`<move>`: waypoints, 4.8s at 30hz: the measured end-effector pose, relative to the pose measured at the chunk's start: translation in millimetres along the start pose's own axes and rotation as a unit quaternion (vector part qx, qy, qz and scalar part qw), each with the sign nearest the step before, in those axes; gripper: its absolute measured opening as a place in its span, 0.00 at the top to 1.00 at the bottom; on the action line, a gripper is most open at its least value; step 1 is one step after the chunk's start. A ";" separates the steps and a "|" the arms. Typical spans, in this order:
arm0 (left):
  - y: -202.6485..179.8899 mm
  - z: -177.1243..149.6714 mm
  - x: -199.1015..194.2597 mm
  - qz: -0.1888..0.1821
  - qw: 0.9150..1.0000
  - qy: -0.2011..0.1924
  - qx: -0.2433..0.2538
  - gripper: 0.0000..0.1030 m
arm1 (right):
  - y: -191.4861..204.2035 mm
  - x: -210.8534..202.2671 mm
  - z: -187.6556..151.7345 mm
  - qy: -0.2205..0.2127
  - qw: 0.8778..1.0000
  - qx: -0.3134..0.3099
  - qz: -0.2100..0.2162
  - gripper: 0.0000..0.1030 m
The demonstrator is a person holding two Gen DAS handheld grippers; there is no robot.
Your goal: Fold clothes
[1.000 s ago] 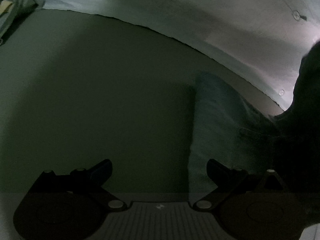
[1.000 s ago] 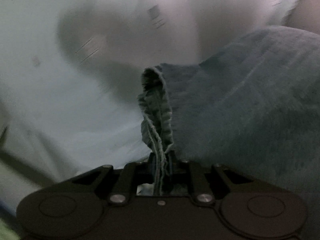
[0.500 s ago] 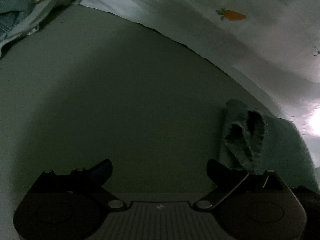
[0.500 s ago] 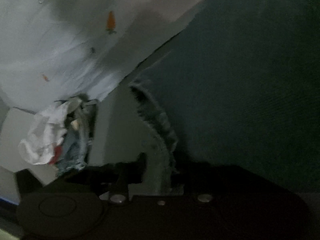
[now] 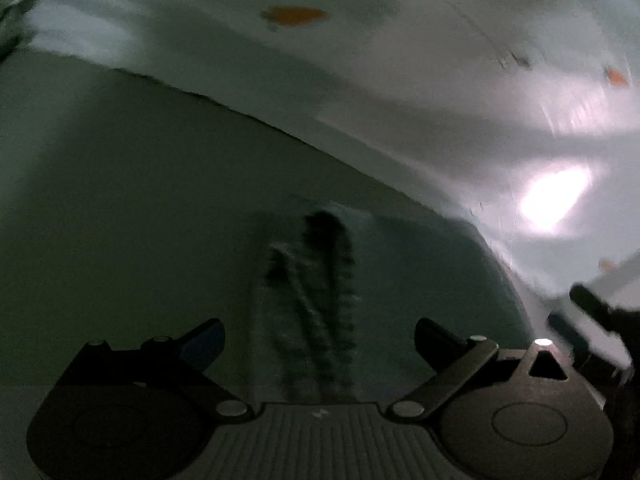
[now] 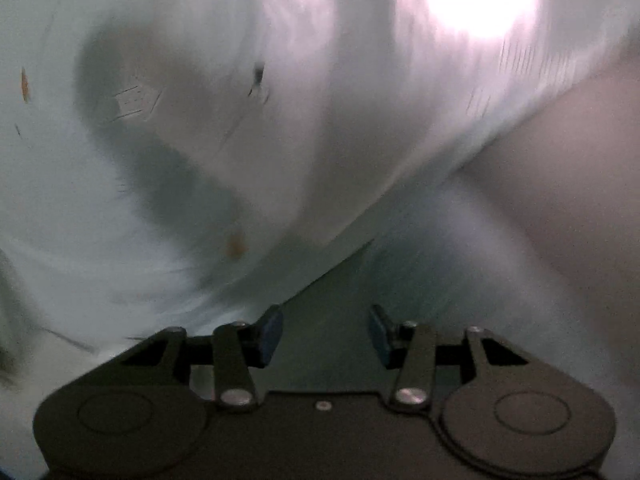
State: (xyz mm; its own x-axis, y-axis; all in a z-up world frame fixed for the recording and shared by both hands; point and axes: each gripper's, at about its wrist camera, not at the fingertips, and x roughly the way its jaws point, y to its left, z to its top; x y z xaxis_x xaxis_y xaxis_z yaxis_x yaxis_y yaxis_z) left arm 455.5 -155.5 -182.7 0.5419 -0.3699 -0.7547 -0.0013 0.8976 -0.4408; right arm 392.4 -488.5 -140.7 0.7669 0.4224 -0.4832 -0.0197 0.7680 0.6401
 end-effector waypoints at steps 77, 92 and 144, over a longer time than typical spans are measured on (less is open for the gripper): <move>-485.8 -69.2 320.3 -0.069 0.981 0.022 0.177 0.63 | -353.5 -122.0 209.0 -0.069 0.838 -0.430 -0.328 0.62; -382.1 -55.1 178.6 -0.020 0.990 -0.063 0.121 0.41 | -343.2 -169.5 176.9 -0.118 0.927 -0.173 -0.310 0.30; -34.1 -316.7 -371.8 0.106 0.966 -0.158 0.173 0.00 | 167.5 -308.4 -307.2 -0.035 0.953 -0.221 -0.206 0.00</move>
State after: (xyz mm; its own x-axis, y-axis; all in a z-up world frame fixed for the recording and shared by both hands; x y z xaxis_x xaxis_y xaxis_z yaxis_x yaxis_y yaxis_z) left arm -12.1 -124.5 -41.0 0.7900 -0.1263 -0.5999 0.1117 0.9918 -0.0618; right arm -44.4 -342.3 -68.0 0.8082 0.0197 -0.5886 0.0358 0.9959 0.0825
